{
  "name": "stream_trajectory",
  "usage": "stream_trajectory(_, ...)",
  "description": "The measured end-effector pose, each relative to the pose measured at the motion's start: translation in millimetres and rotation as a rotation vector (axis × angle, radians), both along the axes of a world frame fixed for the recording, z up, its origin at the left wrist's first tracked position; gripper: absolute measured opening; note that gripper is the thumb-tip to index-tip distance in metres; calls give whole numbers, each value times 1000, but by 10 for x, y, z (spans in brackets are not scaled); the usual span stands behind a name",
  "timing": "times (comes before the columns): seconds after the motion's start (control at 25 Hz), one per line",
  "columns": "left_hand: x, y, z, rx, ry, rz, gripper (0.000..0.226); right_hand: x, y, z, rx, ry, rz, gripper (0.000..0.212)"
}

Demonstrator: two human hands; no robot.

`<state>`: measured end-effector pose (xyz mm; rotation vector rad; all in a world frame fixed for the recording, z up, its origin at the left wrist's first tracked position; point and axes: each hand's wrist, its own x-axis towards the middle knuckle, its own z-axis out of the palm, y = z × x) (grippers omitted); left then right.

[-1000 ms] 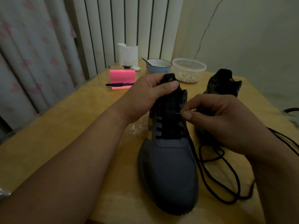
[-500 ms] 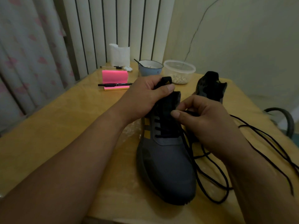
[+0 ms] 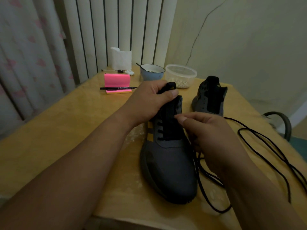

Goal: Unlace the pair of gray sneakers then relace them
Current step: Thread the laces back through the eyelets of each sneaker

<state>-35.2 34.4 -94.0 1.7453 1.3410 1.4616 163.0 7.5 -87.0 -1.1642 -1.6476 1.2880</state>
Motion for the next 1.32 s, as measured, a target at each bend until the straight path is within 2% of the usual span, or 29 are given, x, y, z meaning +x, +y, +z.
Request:
stream_trajectory(0.16,30,-14,9,2,1,12,19,-21,-44,41,-106,79,28,16)
stream_trajectory(0.36,51,-26,21,17,11,7,23,-44,-2,-61,161,-87,-106,8)
stream_trajectory(0.44,56,-27,12,26,17,17,22,-73,-30,-53,207,-108,-105,9)
stream_trajectory(0.72,80,-19,-32,55,70,97,22,-208,-65,-36,-54,85,-19,14)
stream_trajectory(0.8,64,-75,13,-4,3,43,18,-204,-61,-35,-105,130,-27,14)
stream_trajectory(0.88,0,-174,110,9,-69,44,26,-194,-65,-32,-87,86,-24,14)
stream_trajectory(0.92,-49,-241,170,66,-25,113,27,-188,-65,-28,-84,72,-24,14)
stream_trajectory(1.0,-132,-422,233,141,136,182,13,-172,-52,-22,-105,82,-18,14)
stream_trajectory(1.12,-149,-708,88,26,375,70,11,-150,-40,-23,-115,108,8,14)
stream_trajectory(1.2,-140,-778,-13,-8,439,46,17,-135,-40,-19,-129,131,24,15)
stream_trajectory(1.32,-140,-761,-22,-12,438,58,19,-125,-30,5,-203,184,44,16)
